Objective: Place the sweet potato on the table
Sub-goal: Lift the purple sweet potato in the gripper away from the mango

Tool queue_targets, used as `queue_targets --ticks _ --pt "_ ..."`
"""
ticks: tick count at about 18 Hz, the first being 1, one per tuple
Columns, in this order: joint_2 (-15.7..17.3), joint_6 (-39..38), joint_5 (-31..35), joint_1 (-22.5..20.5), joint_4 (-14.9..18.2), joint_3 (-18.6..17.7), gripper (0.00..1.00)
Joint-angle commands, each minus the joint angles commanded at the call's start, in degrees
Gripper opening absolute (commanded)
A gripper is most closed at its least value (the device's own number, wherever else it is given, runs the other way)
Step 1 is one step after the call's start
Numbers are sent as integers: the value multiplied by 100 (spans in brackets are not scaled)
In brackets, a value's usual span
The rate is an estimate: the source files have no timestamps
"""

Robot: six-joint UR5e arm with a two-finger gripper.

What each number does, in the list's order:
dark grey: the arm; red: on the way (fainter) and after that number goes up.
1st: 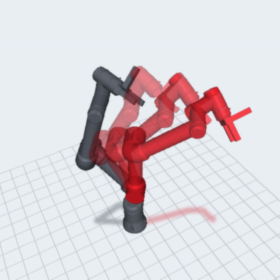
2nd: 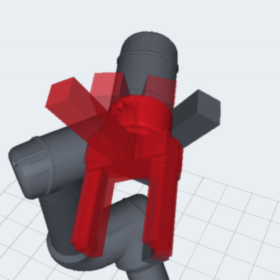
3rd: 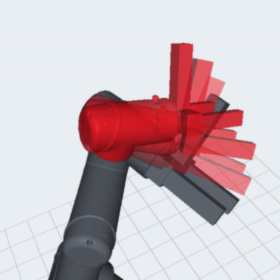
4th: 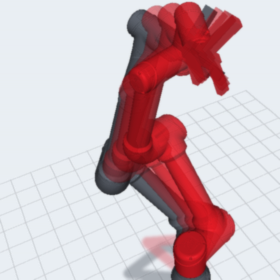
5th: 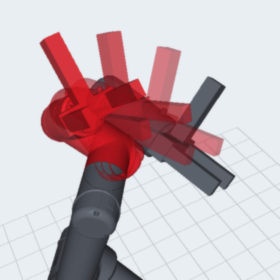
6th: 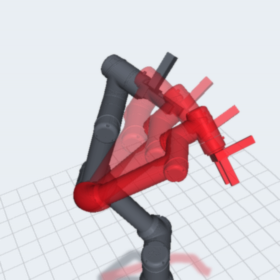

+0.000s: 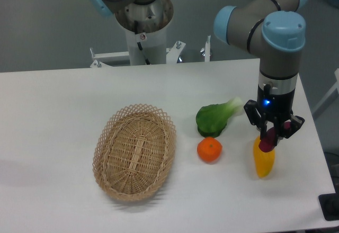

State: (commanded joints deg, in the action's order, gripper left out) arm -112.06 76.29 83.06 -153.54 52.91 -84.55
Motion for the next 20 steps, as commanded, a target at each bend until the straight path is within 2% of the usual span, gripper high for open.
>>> queue_targets --ticks 14,18,20 --pt "-9 -544 9 53 -61 -185 28" --pt "-52 -650 52 158 -62 -193 28" --pt "-131 -965 158 333 -88 -185 28"
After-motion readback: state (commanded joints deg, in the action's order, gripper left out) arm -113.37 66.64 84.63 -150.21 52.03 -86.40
